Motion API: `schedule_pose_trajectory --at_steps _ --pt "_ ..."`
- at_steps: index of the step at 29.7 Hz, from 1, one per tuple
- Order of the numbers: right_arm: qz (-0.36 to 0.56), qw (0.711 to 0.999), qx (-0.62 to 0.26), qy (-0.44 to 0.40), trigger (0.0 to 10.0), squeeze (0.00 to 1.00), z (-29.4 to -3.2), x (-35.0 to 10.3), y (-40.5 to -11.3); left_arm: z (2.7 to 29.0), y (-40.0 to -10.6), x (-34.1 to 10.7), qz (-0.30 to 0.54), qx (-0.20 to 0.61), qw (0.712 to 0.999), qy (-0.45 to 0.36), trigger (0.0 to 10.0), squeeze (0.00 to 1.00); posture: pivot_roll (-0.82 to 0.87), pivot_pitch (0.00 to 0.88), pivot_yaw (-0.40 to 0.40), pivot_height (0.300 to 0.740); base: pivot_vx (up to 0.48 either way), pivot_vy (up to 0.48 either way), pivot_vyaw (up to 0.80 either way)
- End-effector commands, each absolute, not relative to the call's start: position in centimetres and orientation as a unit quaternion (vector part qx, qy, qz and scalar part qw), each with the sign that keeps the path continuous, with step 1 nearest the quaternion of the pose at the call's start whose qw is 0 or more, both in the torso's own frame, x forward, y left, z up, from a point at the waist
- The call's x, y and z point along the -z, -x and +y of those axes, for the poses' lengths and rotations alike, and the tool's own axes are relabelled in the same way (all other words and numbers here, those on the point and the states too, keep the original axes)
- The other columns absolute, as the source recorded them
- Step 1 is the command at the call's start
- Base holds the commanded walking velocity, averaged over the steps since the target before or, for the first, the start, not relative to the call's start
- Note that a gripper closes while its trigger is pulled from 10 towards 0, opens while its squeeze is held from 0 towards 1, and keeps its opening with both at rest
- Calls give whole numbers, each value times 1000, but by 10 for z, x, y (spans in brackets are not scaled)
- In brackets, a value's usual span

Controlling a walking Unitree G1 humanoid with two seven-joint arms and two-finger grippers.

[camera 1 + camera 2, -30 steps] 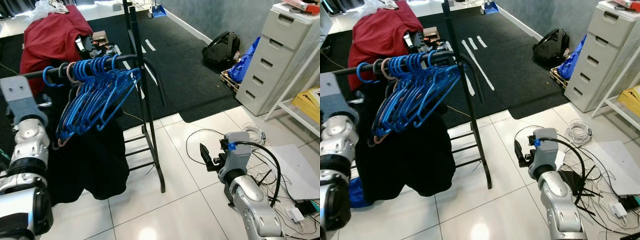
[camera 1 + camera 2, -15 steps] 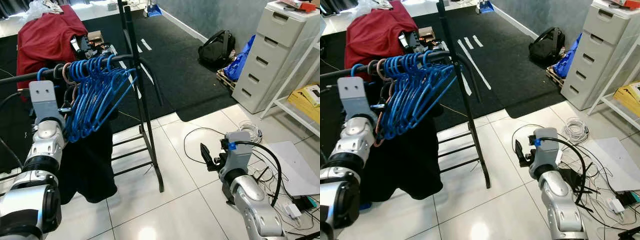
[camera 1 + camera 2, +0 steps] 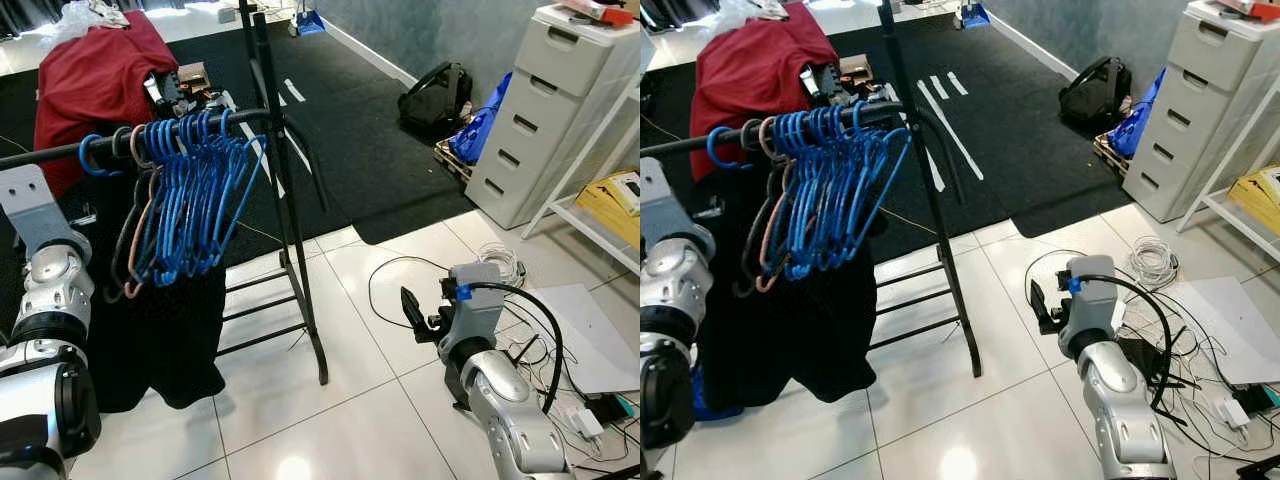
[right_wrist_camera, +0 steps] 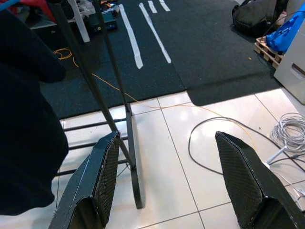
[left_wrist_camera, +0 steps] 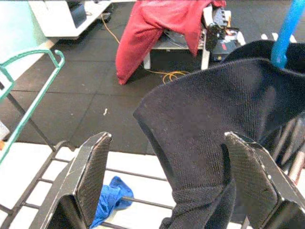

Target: Hang hanger

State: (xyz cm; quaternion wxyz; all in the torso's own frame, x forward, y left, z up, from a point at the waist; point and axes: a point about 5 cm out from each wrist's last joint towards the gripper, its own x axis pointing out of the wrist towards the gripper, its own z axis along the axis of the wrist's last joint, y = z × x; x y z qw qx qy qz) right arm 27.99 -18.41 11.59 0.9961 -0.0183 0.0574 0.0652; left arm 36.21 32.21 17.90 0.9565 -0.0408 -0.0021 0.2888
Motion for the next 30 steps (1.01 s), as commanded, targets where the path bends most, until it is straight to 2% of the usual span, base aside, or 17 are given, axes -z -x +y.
schedule_pose_trajectory --at_steps 1,6,7,13,18,27,29,30 --pt "64 996 -67 17 10000 0 -183 -115 -277 316 -363 -166 31 -273 961 40 9686 0 -172 137 79 740 0 0 0" --pt "63 996 -67 17 10000 0 -184 -115 -277 309 -366 -165 39 -257 965 34 9686 0 -173 139 79 740 0 0 0" --pt "63 996 -66 17 10000 0 -184 -115 -276 304 -368 -162 58 -234 970 0 0 0 -174 144 81 740 0 0 0" --pt "62 996 -64 17 10000 0 -185 -116 -276 308 -366 -160 68 -237 969 -35 0 0 -176 147 83 740 0 0 0" --pt "63 996 -64 17 10000 0 -185 -116 -276 319 -361 -163 66 -256 964 -32 0 0 -174 147 81 740 0 0 0" --pt "64 996 -64 17 10000 0 -184 -116 -277 321 -360 -162 70 -257 963 -33 0 0 -173 147 80 740 0 0 0" --pt "64 996 -64 17 10000 0 -184 -116 -278 317 -361 -157 78 -242 967 -19 0 0 -174 147 81 740 0 0 0" --pt "63 996 -63 17 10000 0 -184 -116 -278 312 -363 -155 80 -227 970 14 0 0 -174 147 81 740 0 0 0"
